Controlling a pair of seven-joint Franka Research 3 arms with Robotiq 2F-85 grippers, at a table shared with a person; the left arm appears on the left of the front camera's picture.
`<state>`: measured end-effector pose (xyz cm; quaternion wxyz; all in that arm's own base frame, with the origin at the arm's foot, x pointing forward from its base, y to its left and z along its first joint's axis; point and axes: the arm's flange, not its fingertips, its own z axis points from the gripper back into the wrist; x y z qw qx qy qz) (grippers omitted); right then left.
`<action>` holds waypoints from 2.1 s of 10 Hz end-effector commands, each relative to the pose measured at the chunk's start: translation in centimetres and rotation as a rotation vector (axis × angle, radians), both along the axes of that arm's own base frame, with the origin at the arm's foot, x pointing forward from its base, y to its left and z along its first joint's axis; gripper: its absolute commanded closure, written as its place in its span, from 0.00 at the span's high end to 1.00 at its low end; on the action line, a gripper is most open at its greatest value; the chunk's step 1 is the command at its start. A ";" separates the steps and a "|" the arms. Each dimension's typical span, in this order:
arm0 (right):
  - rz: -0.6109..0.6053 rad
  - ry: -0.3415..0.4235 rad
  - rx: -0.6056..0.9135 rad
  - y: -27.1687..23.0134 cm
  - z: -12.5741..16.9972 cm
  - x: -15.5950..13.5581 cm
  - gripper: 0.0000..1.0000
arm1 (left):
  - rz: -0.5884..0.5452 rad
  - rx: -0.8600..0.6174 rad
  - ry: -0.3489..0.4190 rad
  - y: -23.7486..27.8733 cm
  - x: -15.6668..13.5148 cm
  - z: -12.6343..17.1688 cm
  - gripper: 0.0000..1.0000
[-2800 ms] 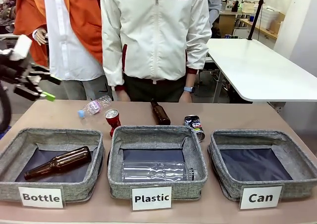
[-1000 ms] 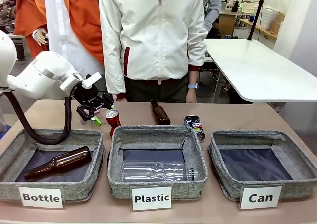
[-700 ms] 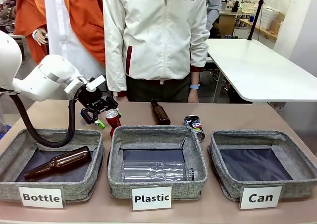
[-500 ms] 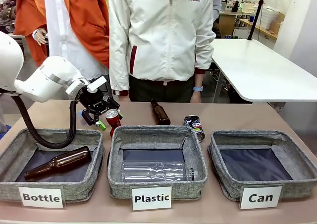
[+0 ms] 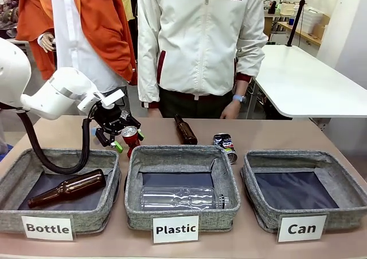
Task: Sort the can waste into the basket.
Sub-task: Pick up the can waste from the table and place it in the right Fabric basket.
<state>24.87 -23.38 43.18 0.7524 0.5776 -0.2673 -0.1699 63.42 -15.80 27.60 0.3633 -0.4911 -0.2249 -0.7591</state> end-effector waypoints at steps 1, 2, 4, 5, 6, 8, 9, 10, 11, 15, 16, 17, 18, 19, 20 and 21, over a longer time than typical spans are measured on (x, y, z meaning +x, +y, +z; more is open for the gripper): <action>-0.005 -0.039 0.008 0.0 0.0 0.2 1.00 | -0.032 -0.036 -0.003 -0.5 0.4 0.1 0.42; -0.005 -0.039 0.008 0.0 0.0 0.2 1.00 | -0.032 -0.042 -0.012 -0.5 0.4 0.1 0.41; -0.005 -0.039 0.008 0.0 0.0 0.2 1.00 | -0.027 -0.036 -0.017 -0.8 0.4 -0.3 0.00; -0.005 -0.039 0.008 0.0 0.0 0.2 1.00 | -0.027 -0.035 -0.013 -0.8 0.5 -0.4 0.00; -0.005 -0.039 0.008 0.0 0.0 0.2 1.00 | -0.021 -0.030 -0.020 -0.9 0.5 -0.5 0.14; -0.005 -0.039 0.008 0.0 0.0 0.2 1.00 | -0.019 -0.033 -0.018 -1.1 0.5 -0.4 0.00; -0.005 -0.039 0.008 0.0 0.0 0.2 1.00 | -0.018 -0.036 -0.023 -1.0 0.5 -0.2 0.00; -0.005 -0.039 0.008 0.0 0.0 0.2 1.00 | -0.012 -0.043 -0.030 -0.7 0.5 0.1 0.00; -0.005 -0.039 0.008 0.0 0.0 0.2 1.00 | 0.000 -0.038 -0.047 0.1 0.3 1.0 0.00; -0.005 -0.039 0.008 0.0 0.0 0.2 1.00 | 0.245 0.027 0.000 11.9 -6.5 12.1 0.00; -0.005 -0.039 0.008 0.0 0.0 0.2 1.00 | 0.272 0.017 -0.033 15.1 -9.8 14.6 0.00; -0.005 -0.039 0.008 0.0 0.0 0.2 1.00 | 0.242 0.035 -0.001 17.7 -13.3 16.3 0.00; -0.005 -0.039 0.008 0.0 0.0 0.2 1.00 | 0.297 0.063 -0.006 19.9 -17.5 17.7 0.00; -0.005 -0.039 0.008 0.0 0.0 0.2 1.00 | 0.369 0.074 -0.053 21.0 -21.1 18.3 0.00; -0.005 -0.039 0.008 0.0 0.0 0.2 1.00 | 0.429 0.092 -0.108 21.6 -24.6 18.0 0.00; -0.005 -0.039 0.008 0.0 0.0 0.2 1.00 | 0.555 0.116 -0.208 21.8 -27.1 17.5 0.00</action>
